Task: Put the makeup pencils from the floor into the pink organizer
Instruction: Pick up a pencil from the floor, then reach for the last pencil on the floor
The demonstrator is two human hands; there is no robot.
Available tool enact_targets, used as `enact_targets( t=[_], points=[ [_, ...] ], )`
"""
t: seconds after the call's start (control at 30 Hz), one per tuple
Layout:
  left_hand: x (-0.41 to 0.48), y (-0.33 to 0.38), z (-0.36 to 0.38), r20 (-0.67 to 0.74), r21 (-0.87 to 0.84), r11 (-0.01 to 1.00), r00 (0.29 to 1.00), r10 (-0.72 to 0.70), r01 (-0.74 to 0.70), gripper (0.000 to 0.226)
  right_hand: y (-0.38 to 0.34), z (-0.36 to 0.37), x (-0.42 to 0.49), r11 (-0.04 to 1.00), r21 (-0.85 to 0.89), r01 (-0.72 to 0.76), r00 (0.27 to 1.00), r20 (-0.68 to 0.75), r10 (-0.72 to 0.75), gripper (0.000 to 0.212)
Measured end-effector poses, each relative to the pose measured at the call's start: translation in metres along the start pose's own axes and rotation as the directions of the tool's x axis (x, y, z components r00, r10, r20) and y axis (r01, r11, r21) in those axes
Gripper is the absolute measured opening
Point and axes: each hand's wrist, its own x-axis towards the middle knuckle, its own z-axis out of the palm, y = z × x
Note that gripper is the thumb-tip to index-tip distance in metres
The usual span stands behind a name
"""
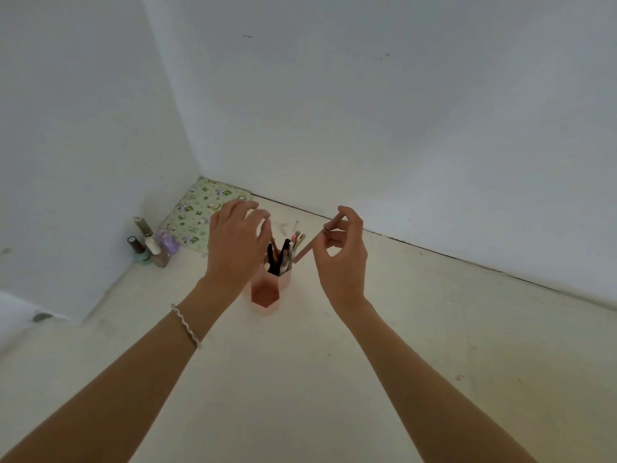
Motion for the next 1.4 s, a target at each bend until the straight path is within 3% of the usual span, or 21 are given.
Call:
enact_targets(
  t=[0.1, 0.2, 0.37, 0.43, 0.5, 0.6, 0.67, 0.73, 0.8, 0.9, 0.97, 1.2, 1.4],
  points=[
    [0.005, -0.004, -0.009, -0.006, -0.063, 0.996, 0.998, -0.059, 0.059, 0.019, -0.003, 0.015, -0.006, 0.998, -0.042, 0.036, 0.995, 0.094, -0.032, 0.045],
    [0.003, -0.006, -0.012, 0.02, -0.139, 0.985, 0.995, -0.097, 0.099, 0.02, 0.004, 0.029, -0.015, 0.957, -0.239, 0.164, 0.974, 0.19, -0.119, 0.039],
    [-0.003, -0.011, -0.015, 0.063, -0.189, 0.967, 0.985, -0.161, 0.17, 0.022, 0.022, 0.037, -0.024, 0.708, -0.53, 0.467, 0.882, 0.329, -0.336, 0.02],
    [-0.002, -0.013, -0.017, 0.098, -0.206, 0.956, 0.977, -0.191, 0.207, 0.025, 0.027, 0.033, -0.027, 0.674, -0.539, 0.505, 0.862, 0.359, -0.359, 0.03],
    [-0.001, -0.017, -0.02, 0.169, -0.235, 0.936, 0.959, -0.227, 0.263, 0.033, 0.029, 0.027, -0.029, 0.762, -0.506, 0.403, 0.911, 0.298, -0.284, 0.048],
    [0.002, -0.024, -0.023, 0.436, -0.176, 0.893, 0.846, -0.306, 0.413, 0.079, 0.036, 0.021, -0.034, 0.878, -0.47, 0.09, 0.961, 0.271, 0.047, 0.064],
    [0.001, -0.025, -0.022, 0.59, -0.076, 0.893, 0.742, -0.318, 0.443, 0.106, 0.041, 0.023, -0.04, 0.854, -0.494, -0.164, 0.849, 0.37, 0.377, 0.09],
    [-0.005, -0.024, -0.017, 0.63, -0.057, 0.889, 0.707, -0.322, 0.455, 0.109, 0.045, 0.031, -0.045, 0.79, -0.548, -0.274, 0.681, 0.469, 0.562, 0.113],
    [-0.008, -0.025, -0.01, 0.605, -0.071, 0.871, 0.715, -0.35, 0.487, 0.091, 0.048, 0.042, -0.047, 0.8, -0.544, -0.252, 0.648, 0.519, 0.557, 0.116],
    [-0.004, -0.029, -0.002, 0.56, -0.108, 0.867, 0.75, -0.352, 0.487, 0.047, 0.051, 0.057, -0.041, 0.857, -0.439, -0.271, 0.702, 0.518, 0.488, 0.105],
    [0.004, -0.032, 0.002, 0.545, -0.115, 0.873, 0.765, -0.344, 0.474, 0.035, 0.052, 0.065, -0.032, 0.879, -0.349, -0.325, 0.713, 0.519, 0.47, 0.1],
    [0.05, -0.046, 0.031, 0.486, -0.106, 0.859, 0.78, -0.394, 0.5, 0.031, 0.066, 0.095, 0.018, 0.855, -0.34, -0.391, 0.696, 0.498, 0.517, 0.104],
    [0.085, -0.061, 0.055, 0.483, -0.183, 0.833, 0.786, -0.386, 0.522, 0.034, 0.081, 0.118, 0.052, 0.856, -0.349, -0.381, 0.726, 0.46, 0.511, 0.085]
  ],
)
